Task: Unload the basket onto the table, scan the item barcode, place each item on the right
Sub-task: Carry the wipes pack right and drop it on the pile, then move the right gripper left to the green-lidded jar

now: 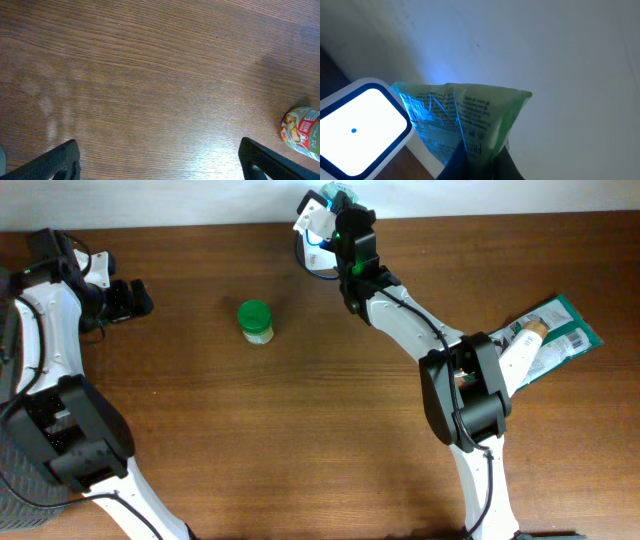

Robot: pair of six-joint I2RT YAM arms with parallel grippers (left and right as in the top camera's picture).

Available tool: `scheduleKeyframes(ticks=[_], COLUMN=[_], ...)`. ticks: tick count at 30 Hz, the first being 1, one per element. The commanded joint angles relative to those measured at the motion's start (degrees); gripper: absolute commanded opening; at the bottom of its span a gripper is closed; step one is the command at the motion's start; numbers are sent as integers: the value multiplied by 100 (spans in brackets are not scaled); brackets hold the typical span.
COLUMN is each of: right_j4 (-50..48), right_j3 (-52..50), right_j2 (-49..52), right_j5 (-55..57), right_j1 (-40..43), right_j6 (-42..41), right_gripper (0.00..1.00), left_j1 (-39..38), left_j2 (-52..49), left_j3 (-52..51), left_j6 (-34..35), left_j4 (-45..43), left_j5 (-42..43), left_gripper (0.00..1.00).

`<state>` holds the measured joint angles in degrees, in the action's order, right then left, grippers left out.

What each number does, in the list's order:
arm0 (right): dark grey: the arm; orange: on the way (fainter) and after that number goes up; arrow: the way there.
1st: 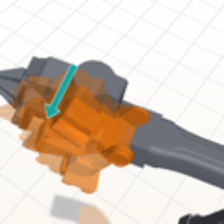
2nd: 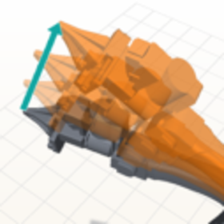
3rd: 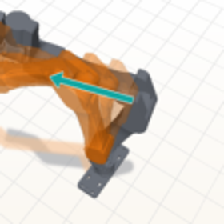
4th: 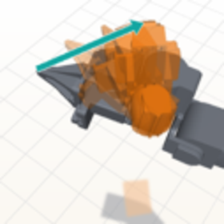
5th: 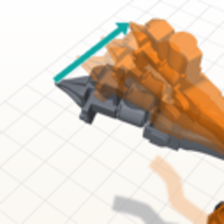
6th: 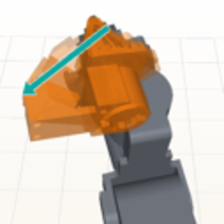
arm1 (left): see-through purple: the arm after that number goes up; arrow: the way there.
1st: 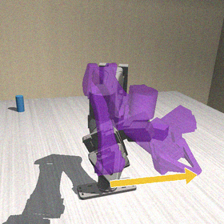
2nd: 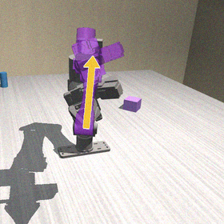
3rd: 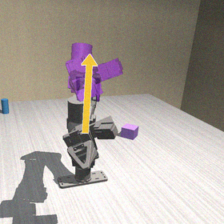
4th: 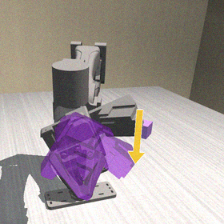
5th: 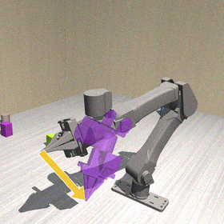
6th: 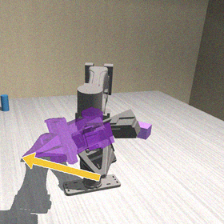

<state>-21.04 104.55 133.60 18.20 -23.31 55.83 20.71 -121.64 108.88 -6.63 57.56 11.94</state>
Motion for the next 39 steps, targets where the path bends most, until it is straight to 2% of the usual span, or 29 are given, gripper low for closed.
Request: scheduleKeyframes(ticks=[1,7,10,12,15,18,21,23,27,31,33,36,39], right_j4=[-44,-111,87,879,2861,5344,6918,8260,8555,8557,8671,8942,9674], right_j3=[68,68,68,68,68,68,68,48,-295,-433,-433,-269,540], right_j2=[-35,-129,-597,-1233,-2396,-3405,-3617,-3320,-2603,-1716,-1611,-1696,-1727], right_j5=[52,103,195,74,-170,-173,-511,-1086,-1895,-1950,-1937,-2020,-2494], right_j1=[-22,-111,-120,-103,15,479,1189,2214,3289,3637,3637,3630,3193], right_j6=[11,-92,-1119,-2006,-3362,-5659,-6933,-7637,-7654,-7604,-7493,-7112,-6155], right_gripper=[4,4,4,4,4,4,4,4,4,5,29,45,61], left_j1=[83,83,83,83,83,83,83,83,83,83,83,83,83], left_j2=[-31,-31,-31,-31,-31,-31,-31,-31,-31,-31,-31,-31,-31], left_j3=[57,57,57,57,57,57,57,57,57,57,57,57,57], left_j6=[-11,-13,-11,-13,-13,-11,-13,-13,-11,-13,-13,-13,-13], left_j4=[-2,-2,-2,-2,-2,-2,-2,0,0,0,-2,0,-2], left_j5=[-44,-44,-44,-42,-44,-42,-44,-44,-44,-44,-44,-42,-42], left_gripper=[99,99,99,99,99,99,99,99,99,99,99,99,99])
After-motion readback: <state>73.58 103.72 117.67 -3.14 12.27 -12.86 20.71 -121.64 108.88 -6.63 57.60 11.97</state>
